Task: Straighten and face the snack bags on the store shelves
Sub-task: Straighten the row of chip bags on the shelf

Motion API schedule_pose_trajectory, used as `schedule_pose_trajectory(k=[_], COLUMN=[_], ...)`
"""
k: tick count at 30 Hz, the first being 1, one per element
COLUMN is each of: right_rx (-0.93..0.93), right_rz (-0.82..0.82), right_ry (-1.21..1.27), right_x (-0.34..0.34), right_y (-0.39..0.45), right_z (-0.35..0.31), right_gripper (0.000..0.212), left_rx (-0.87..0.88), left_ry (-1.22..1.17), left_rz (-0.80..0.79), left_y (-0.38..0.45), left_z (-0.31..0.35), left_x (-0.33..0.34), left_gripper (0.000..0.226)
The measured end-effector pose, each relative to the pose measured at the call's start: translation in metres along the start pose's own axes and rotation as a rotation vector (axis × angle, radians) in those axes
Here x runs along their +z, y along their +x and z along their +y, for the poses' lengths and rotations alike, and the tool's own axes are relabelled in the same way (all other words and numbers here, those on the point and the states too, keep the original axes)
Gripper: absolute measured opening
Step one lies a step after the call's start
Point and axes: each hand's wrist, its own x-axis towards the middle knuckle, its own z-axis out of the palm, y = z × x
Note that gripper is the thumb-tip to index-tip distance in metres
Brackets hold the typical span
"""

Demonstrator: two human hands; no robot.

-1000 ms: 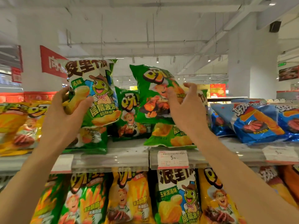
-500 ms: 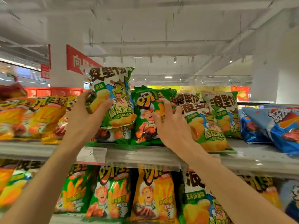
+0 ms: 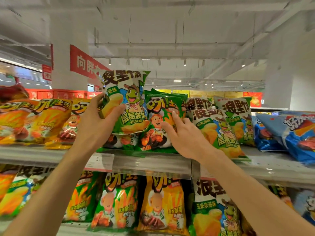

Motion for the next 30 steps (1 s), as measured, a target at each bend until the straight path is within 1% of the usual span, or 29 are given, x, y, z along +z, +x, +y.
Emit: schedule_pose_trajectory(k=[1,2,4,5,6,7,8,10,12,15,16,17,19,20,21,23,25,27,28,29,30], right_rx=[-0.018,-0.025,0.052,0.131,0.222,0.291,0.327,0.315,0.289,0.300,0.291,0.259,0.162,0.119,0.092,0.078,0.086,0.115,0.120,0.120,0.125], right_rz=[0.026,0.087,0.199,0.201,0.164,0.113,0.064,0.012,0.012,0.010,0.043,0.113,0.305,0.373,0.387,0.293,0.173,0.119,0.117,0.123,0.130], right_ry=[-0.030,-0.069,-0.258,-0.373,-0.430,-0.413,-0.349,-0.200,-0.166,-0.098,-0.053,-0.016,0.067,0.139,0.221,0.391,0.579,0.689,0.694,0.684,0.684], right_x=[-0.007,-0.015,-0.032,-0.039,-0.043,-0.045,-0.043,-0.035,-0.027,-0.029,-0.033,-0.038,-0.048,-0.054,-0.060,-0.071,-0.078,-0.082,-0.082,-0.083,-0.084], right_y=[-0.001,-0.002,-0.003,-0.004,-0.006,-0.009,-0.012,-0.015,-0.014,-0.014,-0.015,-0.018,-0.024,-0.027,-0.029,-0.032,-0.032,-0.032,-0.033,-0.034,-0.035], right_z=[0.006,0.014,0.037,0.052,0.066,0.078,0.087,0.096,0.096,0.091,0.089,0.086,0.079,0.074,0.069,0.060,0.053,0.051,0.054,0.058,0.062], right_gripper=[0.075,0.076,0.077,0.077,0.076,0.075,0.073,0.073,0.073,0.071,0.069,0.066,0.059,0.055,0.052,0.052,0.062,0.068,0.065,0.056,0.041], left_rx=[0.001,0.002,0.009,0.016,0.021,0.023,0.021,0.021,0.032,0.040,0.048,0.061,0.084,0.094,0.101,0.113,0.131,0.151,0.156,0.158,0.158], left_ry=[-0.017,-0.033,-0.050,-0.055,-0.062,-0.072,-0.082,-0.095,-0.110,-0.118,-0.117,-0.115,-0.110,-0.110,-0.114,-0.115,-0.123,-0.151,-0.158,-0.162,-0.170], left_rz=[-0.003,-0.003,0.000,0.000,-0.003,-0.008,-0.014,-0.025,-0.032,-0.047,-0.059,-0.073,-0.110,-0.135,-0.159,-0.204,-0.253,-0.291,-0.306,-0.320,-0.343], left_y=[0.000,0.001,0.001,0.001,0.000,0.000,-0.001,-0.003,-0.006,-0.008,-0.009,-0.011,-0.016,-0.019,-0.023,-0.029,-0.037,-0.043,-0.046,-0.048,-0.049], left_z=[0.001,0.003,0.007,0.009,0.010,0.012,0.014,0.018,0.024,0.034,0.038,0.041,0.049,0.054,0.060,0.071,0.083,0.091,0.095,0.097,0.099], left_x=[0.000,0.000,0.001,0.002,0.004,0.006,0.008,0.014,0.020,0.027,0.029,0.032,0.039,0.044,0.050,0.066,0.085,0.105,0.114,0.122,0.128], left_gripper=[0.081,0.081,0.080,0.079,0.078,0.077,0.076,0.073,0.073,0.072,0.071,0.070,0.071,0.074,0.077,0.080,0.079,0.079,0.079,0.079,0.080])
